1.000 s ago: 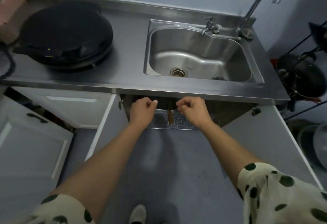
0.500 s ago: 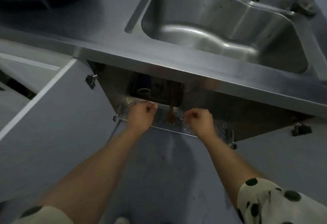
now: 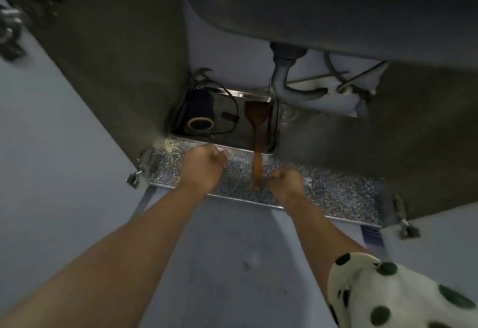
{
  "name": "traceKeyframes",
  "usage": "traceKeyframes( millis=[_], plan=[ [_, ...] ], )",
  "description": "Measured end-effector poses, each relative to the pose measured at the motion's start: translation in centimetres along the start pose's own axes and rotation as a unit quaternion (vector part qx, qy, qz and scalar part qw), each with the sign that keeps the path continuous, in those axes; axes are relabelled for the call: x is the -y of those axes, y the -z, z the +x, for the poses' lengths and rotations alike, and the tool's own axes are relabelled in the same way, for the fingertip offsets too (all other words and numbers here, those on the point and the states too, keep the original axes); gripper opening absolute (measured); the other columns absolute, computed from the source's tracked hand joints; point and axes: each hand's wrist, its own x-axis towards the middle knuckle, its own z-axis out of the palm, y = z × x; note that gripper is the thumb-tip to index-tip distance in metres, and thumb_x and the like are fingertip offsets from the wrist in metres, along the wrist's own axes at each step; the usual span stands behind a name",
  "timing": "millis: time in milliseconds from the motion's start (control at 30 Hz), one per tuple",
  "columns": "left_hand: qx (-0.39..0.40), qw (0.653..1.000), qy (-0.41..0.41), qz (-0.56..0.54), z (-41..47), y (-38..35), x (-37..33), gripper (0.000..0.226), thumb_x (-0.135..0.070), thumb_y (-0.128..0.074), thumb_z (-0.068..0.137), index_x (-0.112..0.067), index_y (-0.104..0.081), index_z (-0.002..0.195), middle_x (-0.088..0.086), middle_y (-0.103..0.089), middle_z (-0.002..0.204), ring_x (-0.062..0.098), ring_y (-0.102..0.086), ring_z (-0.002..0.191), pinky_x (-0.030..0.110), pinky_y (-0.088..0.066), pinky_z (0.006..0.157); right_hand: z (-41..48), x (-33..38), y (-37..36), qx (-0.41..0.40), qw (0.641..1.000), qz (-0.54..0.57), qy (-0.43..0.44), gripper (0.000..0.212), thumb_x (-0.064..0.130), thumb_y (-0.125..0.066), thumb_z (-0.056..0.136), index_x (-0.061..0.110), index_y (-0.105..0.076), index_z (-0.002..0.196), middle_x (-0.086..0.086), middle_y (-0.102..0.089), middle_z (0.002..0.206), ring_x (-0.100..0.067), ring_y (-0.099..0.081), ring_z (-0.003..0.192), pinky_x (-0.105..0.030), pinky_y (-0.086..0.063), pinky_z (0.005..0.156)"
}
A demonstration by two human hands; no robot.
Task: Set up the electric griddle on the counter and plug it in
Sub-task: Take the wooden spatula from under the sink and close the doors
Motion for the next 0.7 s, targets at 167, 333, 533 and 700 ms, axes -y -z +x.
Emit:
traceKeyframes(
  millis=[167, 333, 533, 700],
  plan=[
    [0.007, 1.0, -0.02, -0.005, 3.3, -3.4, 3.3, 0.039, -0.032, -0.054, 0.093, -0.014, -0.046, 0.06, -0.002, -0.046, 0.055, 0.022, -0.049, 0.061, 0.03, -0.039, 0.062, 4.9, -2.2, -4.1, 0.023, 0.998, 0.008, -0.057, 0.019, 0.019, -0.063, 0.087, 0.004, -0.06, 0.075, -0.006, -0.059, 0.065, -0.015, -0.047, 0.052, -0.025, -0.036, 0.047],
    [0.014, 0.999, -0.043, -0.004, 5.1, -5.7, 5.3, 0.037, -0.03, -0.054, 0.094, -0.012, -0.047, 0.062, -0.001, -0.045, 0.056, 0.022, -0.047, 0.064, 0.031, -0.04, 0.064, 7.7, -3.6, -6.6, 0.041, 0.985, 0.132, -0.104, 0.021, 0.016, -0.06, 0.091, -0.001, -0.054, 0.101, -0.013, -0.059, 0.071, -0.021, -0.052, 0.054, -0.035, -0.044, 0.053],
    [0.007, 0.999, -0.048, -0.019, 6.3, -6.8, 6.1, 0.035, -0.029, -0.055, 0.093, -0.009, -0.051, 0.065, 0.003, -0.049, 0.059, 0.023, -0.049, 0.063, 0.035, -0.047, 0.065, 8.9, -3.6, -7.4, 0.094, 0.962, 0.235, -0.102, 0.014, 0.018, -0.049, 0.098, 0.01, -0.054, 0.087, -0.003, -0.055, 0.063, -0.013, -0.05, 0.048, -0.021, -0.044, 0.041],
    [0.003, 0.999, -0.037, -0.023, 6.3, -6.2, 5.1, 0.04, -0.03, -0.055, 0.093, -0.014, -0.045, 0.058, 0.003, -0.049, 0.057, 0.023, -0.048, 0.061, 0.031, -0.04, 0.061, 8.3, -2.2, -6.7, 0.089, 0.965, 0.243, -0.05, 0.026, 0.026, -0.043, 0.1, 0.015, -0.048, 0.078, 0.001, -0.045, 0.058, -0.01, -0.039, 0.045, -0.021, -0.031, 0.039]
  ],
)
